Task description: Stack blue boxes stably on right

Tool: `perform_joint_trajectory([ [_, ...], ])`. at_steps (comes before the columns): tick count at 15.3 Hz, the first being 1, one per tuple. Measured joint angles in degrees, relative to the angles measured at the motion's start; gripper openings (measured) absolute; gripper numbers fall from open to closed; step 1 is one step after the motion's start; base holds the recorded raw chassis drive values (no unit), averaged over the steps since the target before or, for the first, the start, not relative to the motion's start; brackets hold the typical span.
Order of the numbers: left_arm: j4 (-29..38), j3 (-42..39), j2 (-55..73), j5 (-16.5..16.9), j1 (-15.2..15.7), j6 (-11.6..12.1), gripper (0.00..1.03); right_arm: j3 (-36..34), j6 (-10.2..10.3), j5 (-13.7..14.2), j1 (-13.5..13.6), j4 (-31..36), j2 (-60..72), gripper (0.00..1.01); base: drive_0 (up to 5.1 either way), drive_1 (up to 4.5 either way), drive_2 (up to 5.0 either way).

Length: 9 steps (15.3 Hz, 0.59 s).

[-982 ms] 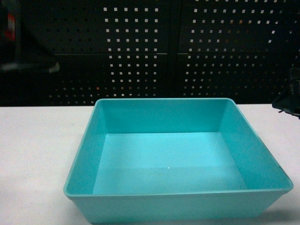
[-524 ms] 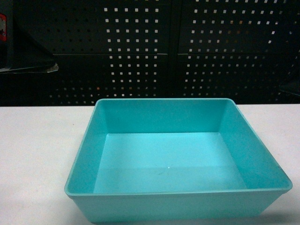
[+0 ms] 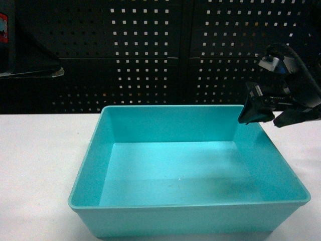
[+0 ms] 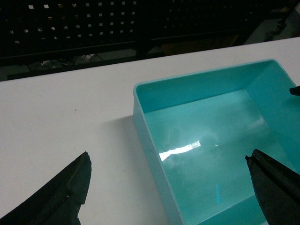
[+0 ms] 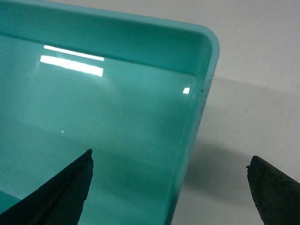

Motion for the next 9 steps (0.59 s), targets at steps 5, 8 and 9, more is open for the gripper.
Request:
perform_joint_trajectory([
  [5,-0.1,0.0,0.0,0.0,0.0,0.0,0.98,0.7,-0.3,5.4,2.3,-0.3,5.0,0.98,0.0,0.00,0.0],
  [8,0.0,0.0,0.0,0.0,0.0,0.0,0.98,-0.2,0.3,9.4,3.1,0.0,5.8,0.98,0.0,0.00,0.0],
  [9,0.0,0.0,0.0,0.0,0.0,0.0,0.98,-0.7,0.8,9.9,3.4,0.2,5.8,0.98,0.0,0.00,0.0],
])
